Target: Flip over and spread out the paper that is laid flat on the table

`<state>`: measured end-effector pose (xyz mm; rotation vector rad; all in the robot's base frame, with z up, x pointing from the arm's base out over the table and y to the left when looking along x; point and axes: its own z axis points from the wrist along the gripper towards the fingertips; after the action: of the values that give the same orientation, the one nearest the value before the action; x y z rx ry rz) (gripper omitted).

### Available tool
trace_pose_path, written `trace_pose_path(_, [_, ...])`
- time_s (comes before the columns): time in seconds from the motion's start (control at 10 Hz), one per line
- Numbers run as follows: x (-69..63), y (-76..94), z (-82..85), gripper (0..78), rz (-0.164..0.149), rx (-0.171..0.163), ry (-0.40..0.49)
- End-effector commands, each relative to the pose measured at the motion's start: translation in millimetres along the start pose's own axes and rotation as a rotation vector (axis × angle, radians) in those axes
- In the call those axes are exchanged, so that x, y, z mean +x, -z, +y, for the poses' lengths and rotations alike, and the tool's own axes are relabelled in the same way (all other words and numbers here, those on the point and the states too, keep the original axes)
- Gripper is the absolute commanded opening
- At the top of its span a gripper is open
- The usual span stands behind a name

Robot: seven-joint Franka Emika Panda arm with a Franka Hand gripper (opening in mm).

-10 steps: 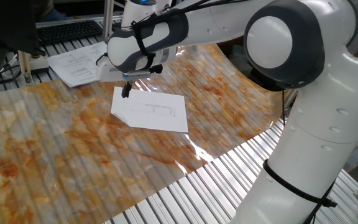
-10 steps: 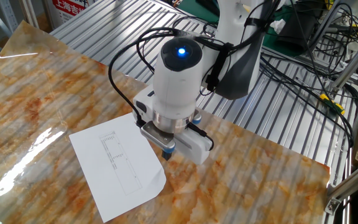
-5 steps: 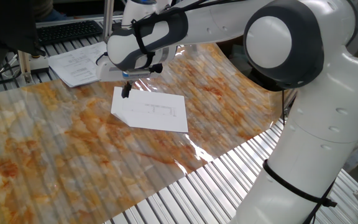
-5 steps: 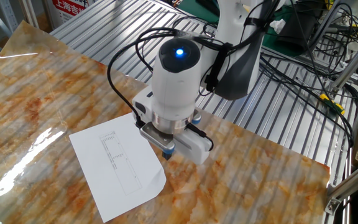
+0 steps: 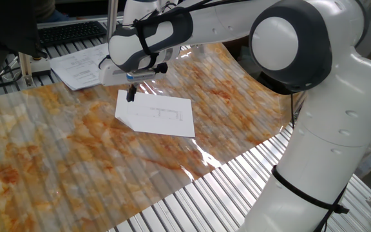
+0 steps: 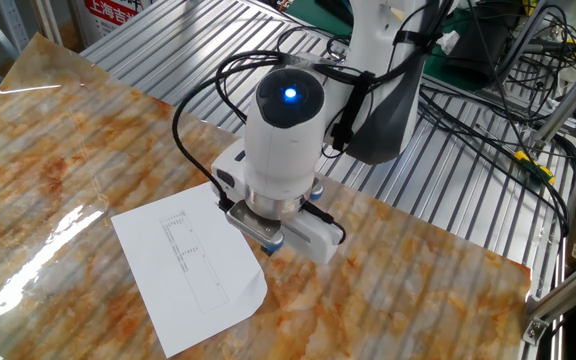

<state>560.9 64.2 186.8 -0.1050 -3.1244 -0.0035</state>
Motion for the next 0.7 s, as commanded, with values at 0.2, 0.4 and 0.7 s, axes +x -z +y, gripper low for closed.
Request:
trace_pose_path(0.2, [-5.6, -14.6, 10.5, 0.0, -0.006, -0.008, 0.031])
trace_pose_path(0.4, [-9.5, -26.9, 17.4, 0.0, -0.015, -0.004, 0.036])
trace_pose_path(0.7, [-11.3, -40.6, 23.3, 0.0, -0.026, -0.007, 0.028])
